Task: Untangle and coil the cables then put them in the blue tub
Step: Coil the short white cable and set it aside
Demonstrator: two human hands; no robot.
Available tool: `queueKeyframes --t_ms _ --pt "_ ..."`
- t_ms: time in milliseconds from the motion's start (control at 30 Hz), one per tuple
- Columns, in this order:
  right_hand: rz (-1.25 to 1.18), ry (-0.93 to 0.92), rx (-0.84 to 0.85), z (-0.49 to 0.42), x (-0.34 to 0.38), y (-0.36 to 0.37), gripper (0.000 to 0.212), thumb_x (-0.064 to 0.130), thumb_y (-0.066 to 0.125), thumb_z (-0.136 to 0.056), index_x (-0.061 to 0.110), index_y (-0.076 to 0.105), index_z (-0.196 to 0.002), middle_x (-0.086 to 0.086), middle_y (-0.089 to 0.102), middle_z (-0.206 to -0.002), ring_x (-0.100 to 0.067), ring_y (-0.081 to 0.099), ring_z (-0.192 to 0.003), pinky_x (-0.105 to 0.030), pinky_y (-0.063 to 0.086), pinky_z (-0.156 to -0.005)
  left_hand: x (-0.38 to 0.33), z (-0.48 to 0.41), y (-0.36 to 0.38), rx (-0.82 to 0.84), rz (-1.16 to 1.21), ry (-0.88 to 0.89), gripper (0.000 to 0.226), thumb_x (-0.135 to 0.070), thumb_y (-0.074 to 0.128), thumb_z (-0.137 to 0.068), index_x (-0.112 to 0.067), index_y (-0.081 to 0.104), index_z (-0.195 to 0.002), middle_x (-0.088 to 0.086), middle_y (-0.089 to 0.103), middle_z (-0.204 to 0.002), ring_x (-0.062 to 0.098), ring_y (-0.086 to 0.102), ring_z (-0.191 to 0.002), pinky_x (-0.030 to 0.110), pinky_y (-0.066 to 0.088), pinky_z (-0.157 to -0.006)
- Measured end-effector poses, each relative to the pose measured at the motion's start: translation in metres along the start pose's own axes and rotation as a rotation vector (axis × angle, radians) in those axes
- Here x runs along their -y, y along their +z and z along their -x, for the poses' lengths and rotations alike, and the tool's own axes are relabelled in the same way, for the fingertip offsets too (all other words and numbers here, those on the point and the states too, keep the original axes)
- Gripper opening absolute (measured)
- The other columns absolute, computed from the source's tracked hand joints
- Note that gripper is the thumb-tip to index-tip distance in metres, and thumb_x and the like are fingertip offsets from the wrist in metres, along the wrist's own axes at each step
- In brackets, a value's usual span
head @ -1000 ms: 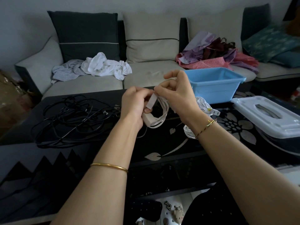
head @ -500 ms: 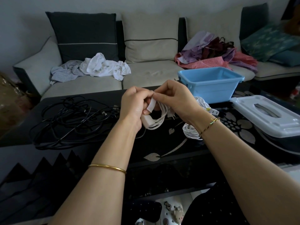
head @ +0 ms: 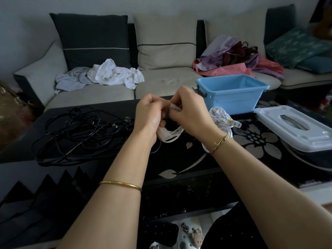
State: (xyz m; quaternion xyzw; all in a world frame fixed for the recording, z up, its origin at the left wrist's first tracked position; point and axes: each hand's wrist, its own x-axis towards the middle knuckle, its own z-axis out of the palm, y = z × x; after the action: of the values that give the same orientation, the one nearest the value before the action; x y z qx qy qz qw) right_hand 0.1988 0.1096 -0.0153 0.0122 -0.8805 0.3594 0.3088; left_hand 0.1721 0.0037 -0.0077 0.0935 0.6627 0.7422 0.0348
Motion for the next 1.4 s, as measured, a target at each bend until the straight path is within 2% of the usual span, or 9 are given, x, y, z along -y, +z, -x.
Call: queueKeyframes --t_ms 100,267,467,700,833,967,1200,1300,1400 --pt "0.089 0.003 -0.034 0.002 0.003 0.003 0.019 0.006 0.062 -0.077 0.014 0.045 -0.084 -0.001 0.051 -0.082 -0.025 0.054 -0.077 -0.037 0.043 -0.066 0.000 0.001 0.002 0.027 -0.029 0.014 0.019 0.001 0.054 -0.084 -0.012 0.046 -0.072 -0.001 0.053 -0.050 0.005 0.040 -0.037 0.020 0.027 -0.039" --pt "0.128 0.038 -0.094 0.008 0.003 0.002 0.018 0.006 0.060 -0.080 0.008 0.046 -0.093 -0.003 0.042 -0.098 -0.031 0.053 -0.082 -0.042 0.044 -0.071 0.007 -0.002 0.004 0.066 -0.071 0.015 0.018 -0.007 0.065 -0.080 -0.016 0.049 -0.076 0.012 0.066 -0.084 0.019 0.053 -0.066 0.025 0.033 -0.047" --pt "0.044 0.122 -0.109 0.003 -0.006 0.003 0.044 0.010 0.064 -0.079 0.008 0.048 -0.120 -0.005 0.053 -0.114 -0.019 0.050 -0.100 -0.022 0.034 -0.076 0.007 0.000 0.007 0.032 -0.059 0.060 0.016 -0.007 0.061 -0.086 -0.015 0.051 -0.076 0.004 0.070 -0.077 0.016 0.055 -0.065 0.022 0.034 -0.046" --pt "-0.006 0.075 -0.202 0.003 -0.008 0.004 0.008 0.015 0.066 -0.079 0.008 0.062 -0.079 -0.005 0.065 -0.082 -0.023 0.059 -0.077 -0.039 0.049 -0.069 0.008 -0.003 0.006 -0.004 -0.029 0.021 0.018 -0.006 0.062 -0.086 -0.014 0.054 -0.072 0.007 0.062 -0.081 0.013 0.050 -0.058 0.019 0.033 -0.040" --pt "-0.027 -0.011 -0.241 0.008 -0.009 0.003 0.007 0.011 0.068 -0.076 0.008 0.061 -0.076 -0.003 0.058 -0.080 -0.023 0.056 -0.072 -0.043 0.048 -0.066 0.008 -0.002 0.006 0.018 0.018 -0.020 0.018 -0.004 0.061 -0.088 -0.012 0.053 -0.074 0.007 0.059 -0.076 0.009 0.045 -0.047 0.017 0.031 -0.037" --pt "-0.026 -0.086 -0.104 0.008 -0.010 0.002 0.003 0.012 0.067 -0.080 0.010 0.067 -0.082 -0.002 0.061 -0.085 -0.020 0.059 -0.073 -0.043 0.050 -0.067 0.011 -0.003 -0.001 -0.007 0.022 -0.058 0.019 0.001 0.056 -0.090 -0.009 0.051 -0.075 0.007 0.055 -0.068 0.003 0.038 -0.034 0.016 0.030 -0.036" --pt "0.123 -0.060 -0.026 0.007 -0.012 0.016 0.006 0.014 0.062 -0.086 0.009 0.063 -0.085 -0.007 0.066 -0.078 -0.027 0.061 -0.074 -0.044 0.050 -0.067 0.020 -0.008 -0.009 0.001 -0.008 -0.171 0.011 -0.004 0.054 -0.091 -0.007 0.054 -0.081 0.011 0.061 -0.075 0.007 0.036 -0.035 0.018 0.033 -0.036" --pt "0.065 0.064 -0.007 0.004 -0.023 0.020 0.006 0.015 0.068 -0.081 0.013 0.064 -0.077 -0.004 0.066 -0.074 -0.024 0.064 -0.069 -0.045 0.054 -0.067 0.027 -0.010 -0.012 0.034 0.042 -0.292 0.008 -0.010 0.054 -0.092 -0.008 0.059 -0.087 0.008 0.063 -0.076 0.010 0.047 -0.049 0.024 0.043 -0.049" --pt "0.008 0.304 -0.154 -0.006 -0.046 0.003 0.016 0.014 0.069 -0.078 0.020 0.058 -0.069 -0.005 0.068 -0.075 -0.025 0.067 -0.073 -0.045 0.056 -0.074 0.033 -0.018 -0.016 -0.088 0.014 -0.265 0.016 -0.014 0.054 -0.094 -0.016 0.059 -0.078 0.001 0.057 -0.075 0.012 0.052 -0.068 0.030 0.047 -0.073"
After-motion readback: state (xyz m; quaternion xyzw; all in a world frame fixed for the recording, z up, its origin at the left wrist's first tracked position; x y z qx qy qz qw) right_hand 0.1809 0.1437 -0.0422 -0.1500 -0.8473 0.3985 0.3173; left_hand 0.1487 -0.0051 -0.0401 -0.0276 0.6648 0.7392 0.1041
